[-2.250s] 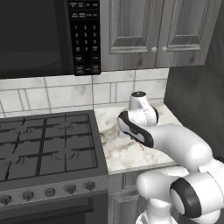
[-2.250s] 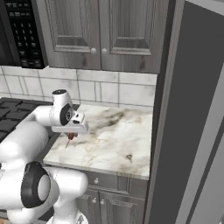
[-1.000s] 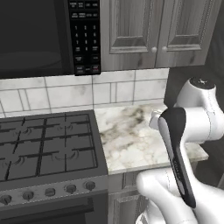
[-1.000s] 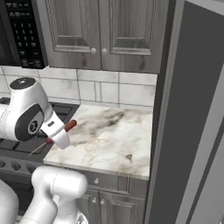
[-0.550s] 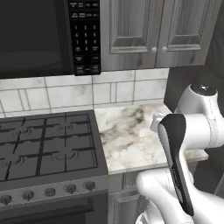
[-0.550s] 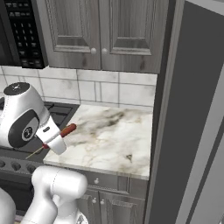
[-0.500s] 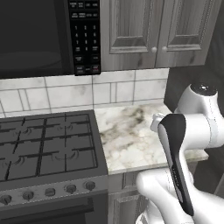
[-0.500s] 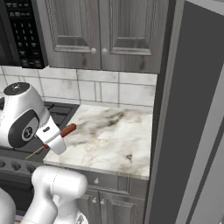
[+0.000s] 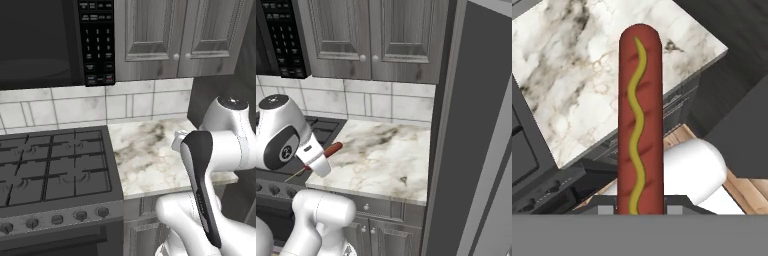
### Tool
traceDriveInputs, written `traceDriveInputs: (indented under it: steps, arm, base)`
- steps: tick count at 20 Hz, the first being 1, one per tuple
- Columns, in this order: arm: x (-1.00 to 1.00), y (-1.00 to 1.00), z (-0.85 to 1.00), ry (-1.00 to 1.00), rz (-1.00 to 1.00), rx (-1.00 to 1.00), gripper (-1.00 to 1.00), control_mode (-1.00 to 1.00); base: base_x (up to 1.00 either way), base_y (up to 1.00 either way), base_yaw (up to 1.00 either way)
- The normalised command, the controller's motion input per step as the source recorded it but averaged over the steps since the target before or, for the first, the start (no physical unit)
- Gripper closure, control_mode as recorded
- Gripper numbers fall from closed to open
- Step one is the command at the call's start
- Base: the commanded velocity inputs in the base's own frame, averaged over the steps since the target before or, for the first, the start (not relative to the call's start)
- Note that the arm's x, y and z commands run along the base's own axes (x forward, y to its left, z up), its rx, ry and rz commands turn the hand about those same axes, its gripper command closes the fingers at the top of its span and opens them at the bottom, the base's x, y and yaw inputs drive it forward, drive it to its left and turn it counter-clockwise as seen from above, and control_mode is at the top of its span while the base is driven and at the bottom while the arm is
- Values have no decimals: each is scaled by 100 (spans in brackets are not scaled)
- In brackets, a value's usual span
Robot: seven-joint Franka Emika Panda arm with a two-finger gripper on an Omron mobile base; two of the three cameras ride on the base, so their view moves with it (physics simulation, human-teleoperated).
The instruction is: Store the hot dog in the freezer for long-term storage. Close the freezer door after placing the cooked food.
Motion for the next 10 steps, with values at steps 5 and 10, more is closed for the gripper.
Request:
traceDriveInputs:
  steps: [5, 10]
  arm:
    - [0, 0, 0, 0, 0, 0, 100, 100]
    - [0, 0, 0, 0, 0, 0, 100, 100]
  base:
    - [-54, -1, -3]
    - [-93, -4, -14]
